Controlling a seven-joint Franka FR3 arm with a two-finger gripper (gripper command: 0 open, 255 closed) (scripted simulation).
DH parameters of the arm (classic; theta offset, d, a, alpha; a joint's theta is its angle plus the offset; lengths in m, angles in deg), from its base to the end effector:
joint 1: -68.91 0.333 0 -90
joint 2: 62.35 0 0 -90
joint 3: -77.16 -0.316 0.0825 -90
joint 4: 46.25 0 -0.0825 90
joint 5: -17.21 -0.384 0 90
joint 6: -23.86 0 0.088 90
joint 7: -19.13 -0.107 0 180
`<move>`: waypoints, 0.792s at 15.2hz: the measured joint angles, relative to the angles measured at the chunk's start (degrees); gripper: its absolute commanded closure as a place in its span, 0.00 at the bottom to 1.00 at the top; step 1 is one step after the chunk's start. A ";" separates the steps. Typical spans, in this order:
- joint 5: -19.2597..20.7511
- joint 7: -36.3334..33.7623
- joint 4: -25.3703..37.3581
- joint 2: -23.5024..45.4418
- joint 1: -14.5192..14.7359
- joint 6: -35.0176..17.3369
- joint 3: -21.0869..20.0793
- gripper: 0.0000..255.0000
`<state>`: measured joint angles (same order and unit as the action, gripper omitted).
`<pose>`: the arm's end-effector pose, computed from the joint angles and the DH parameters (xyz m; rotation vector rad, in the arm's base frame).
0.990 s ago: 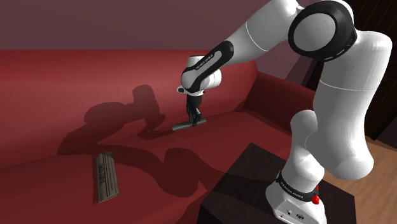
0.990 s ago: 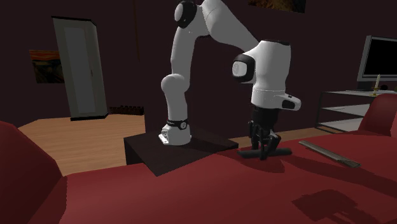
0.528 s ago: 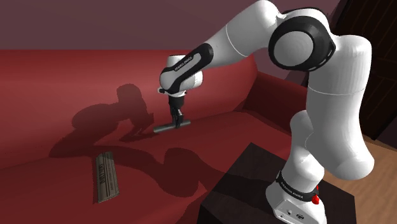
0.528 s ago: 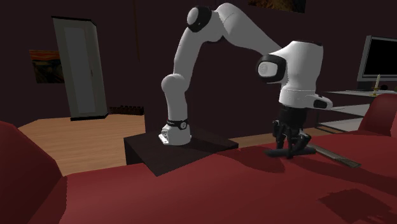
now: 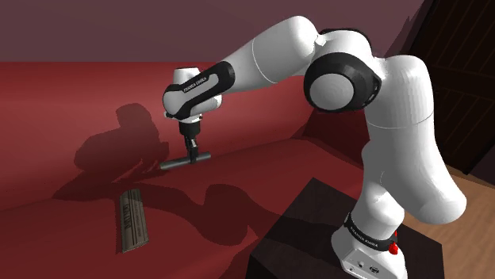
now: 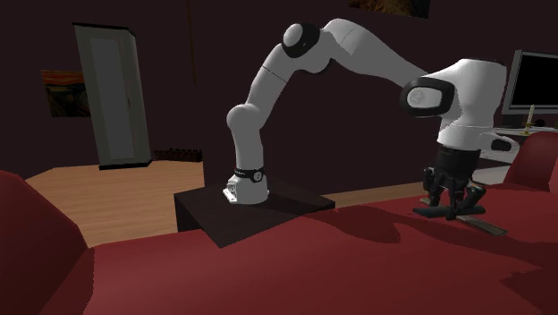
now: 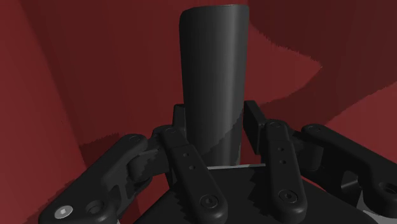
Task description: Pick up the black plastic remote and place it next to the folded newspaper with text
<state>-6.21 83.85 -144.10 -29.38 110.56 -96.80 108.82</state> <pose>0.6384 0.1695 0.2897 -2.5792 -1.6539 0.0639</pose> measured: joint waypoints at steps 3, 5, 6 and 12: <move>-0.97 -0.54 2.81 2.74 -0.52 0.15 -0.98 1.00; -1.53 -0.42 2.96 3.84 -0.69 -0.72 -1.45 1.00; -1.74 -0.26 2.71 4.15 -0.74 -1.24 -1.60 1.00; -3.27 0.72 2.37 6.85 -1.48 -4.07 -2.75 1.00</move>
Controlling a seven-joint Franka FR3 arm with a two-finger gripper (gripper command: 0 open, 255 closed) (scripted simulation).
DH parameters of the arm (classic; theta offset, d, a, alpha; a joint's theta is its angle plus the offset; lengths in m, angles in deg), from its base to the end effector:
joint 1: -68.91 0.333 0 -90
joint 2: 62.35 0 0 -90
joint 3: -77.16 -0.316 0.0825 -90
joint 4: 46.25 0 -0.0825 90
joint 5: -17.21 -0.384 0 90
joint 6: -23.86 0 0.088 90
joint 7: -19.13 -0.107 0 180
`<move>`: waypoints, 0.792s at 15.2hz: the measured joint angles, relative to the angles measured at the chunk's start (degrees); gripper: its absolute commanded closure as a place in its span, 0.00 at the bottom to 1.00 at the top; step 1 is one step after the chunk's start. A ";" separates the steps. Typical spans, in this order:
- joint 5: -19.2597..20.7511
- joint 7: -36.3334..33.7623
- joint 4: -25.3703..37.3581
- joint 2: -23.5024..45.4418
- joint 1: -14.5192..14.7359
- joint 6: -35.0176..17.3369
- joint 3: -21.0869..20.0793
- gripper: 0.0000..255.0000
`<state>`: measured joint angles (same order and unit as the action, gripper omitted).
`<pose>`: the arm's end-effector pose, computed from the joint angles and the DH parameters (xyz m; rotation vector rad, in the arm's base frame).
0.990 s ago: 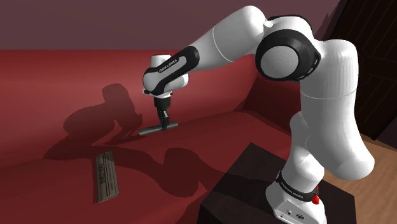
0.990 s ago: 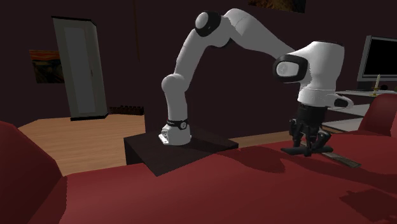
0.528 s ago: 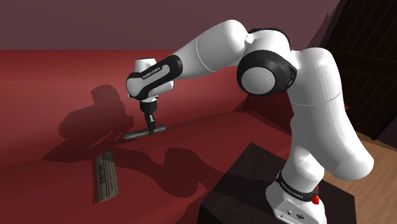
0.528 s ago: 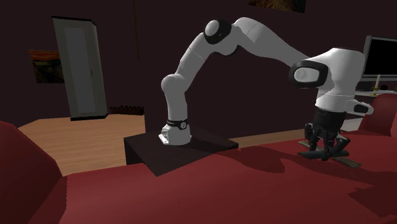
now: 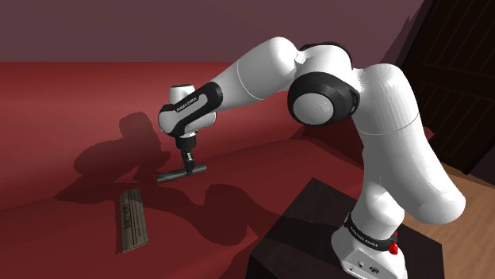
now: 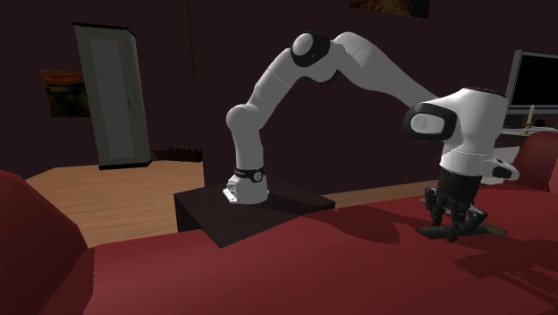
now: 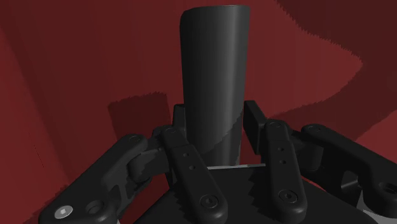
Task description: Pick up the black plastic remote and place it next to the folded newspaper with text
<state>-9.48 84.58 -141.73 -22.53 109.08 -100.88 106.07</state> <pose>0.6465 0.1843 0.2323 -2.5780 -1.6538 0.0646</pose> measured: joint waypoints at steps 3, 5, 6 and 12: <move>-0.82 0.51 0.46 1.75 -0.60 -1.23 -0.68 1.00; -1.05 0.62 0.45 2.21 -0.69 -1.66 -0.88 1.00; -1.09 0.64 0.44 2.26 -0.70 -1.73 -0.91 1.00; -1.12 0.65 0.42 2.31 -0.70 -1.82 -0.94 0.00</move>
